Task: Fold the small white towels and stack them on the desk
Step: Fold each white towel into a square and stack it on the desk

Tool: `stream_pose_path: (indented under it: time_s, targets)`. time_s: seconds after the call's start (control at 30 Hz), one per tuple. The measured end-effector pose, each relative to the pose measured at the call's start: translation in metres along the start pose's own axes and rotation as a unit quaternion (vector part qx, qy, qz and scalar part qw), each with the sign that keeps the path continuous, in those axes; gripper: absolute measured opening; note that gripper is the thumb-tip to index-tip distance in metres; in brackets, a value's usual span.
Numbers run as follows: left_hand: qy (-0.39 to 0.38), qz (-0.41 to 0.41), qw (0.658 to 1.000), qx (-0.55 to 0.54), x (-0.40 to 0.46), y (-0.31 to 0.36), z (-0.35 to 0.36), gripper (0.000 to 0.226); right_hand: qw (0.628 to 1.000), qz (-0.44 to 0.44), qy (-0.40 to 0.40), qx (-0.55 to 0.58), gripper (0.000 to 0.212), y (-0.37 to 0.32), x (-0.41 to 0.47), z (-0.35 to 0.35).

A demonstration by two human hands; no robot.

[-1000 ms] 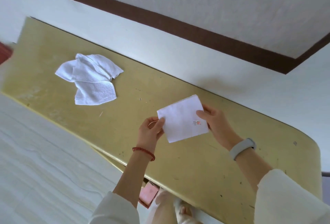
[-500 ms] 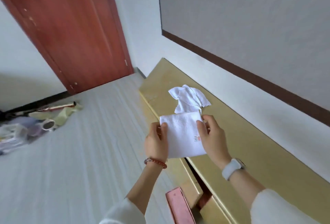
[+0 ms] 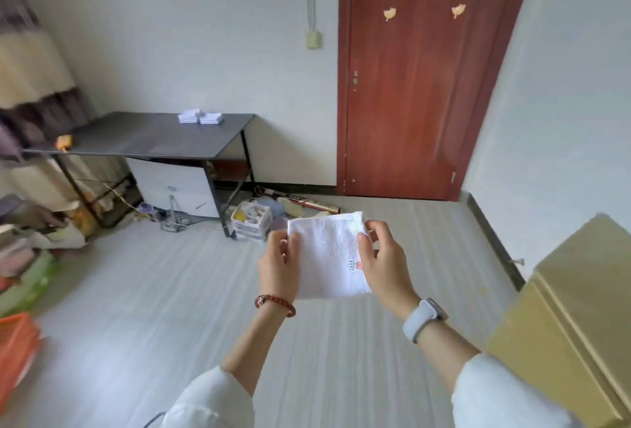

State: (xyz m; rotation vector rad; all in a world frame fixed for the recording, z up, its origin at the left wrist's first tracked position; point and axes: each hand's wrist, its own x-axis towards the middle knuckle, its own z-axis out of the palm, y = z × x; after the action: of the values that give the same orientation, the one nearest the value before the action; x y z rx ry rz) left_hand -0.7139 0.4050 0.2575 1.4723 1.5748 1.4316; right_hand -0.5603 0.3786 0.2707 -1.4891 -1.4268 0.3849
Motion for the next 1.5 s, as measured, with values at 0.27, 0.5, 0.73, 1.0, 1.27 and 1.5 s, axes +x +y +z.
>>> stream_pose_path:
  time_s: [0.27, 0.5, 0.73, 1.0, 1.27, 1.5]
  targets:
    - [0.120, -0.044, 0.992, 0.013, 0.179, -0.068, -0.103, 0.025, 0.994, -0.052, -0.083, 0.044, 0.014, -0.059, 0.120, 0.197]
    - [0.154, -0.030, 0.985, 0.077, 0.365, -0.122, -0.124, 0.017, 0.990, -0.082, -0.099, 0.062, 0.014, -0.063, 0.264, 0.348]
    - [0.188, -0.048, 0.974, 0.121, 0.551, -0.169, -0.163, 0.014, 0.979, -0.094, -0.161, 0.083, 0.016, -0.097, 0.416, 0.502]
    - [0.237, -0.078, 0.954, 0.167, 0.734, -0.274, -0.232, 0.017, 0.952, -0.125, -0.258, 0.108, 0.020, -0.126, 0.533, 0.705]
    - [0.139, -0.099, 0.969, 0.179, 0.973, -0.381, -0.282, 0.011, 0.959, -0.063, -0.256, 0.107, 0.017, -0.136, 0.683, 0.911]
    - [-0.012, -0.136, 0.974, 0.182, 1.160, -0.444, -0.225, 0.015, 0.971, 0.053, -0.229, 0.048, 0.020, -0.085, 0.812, 0.997]
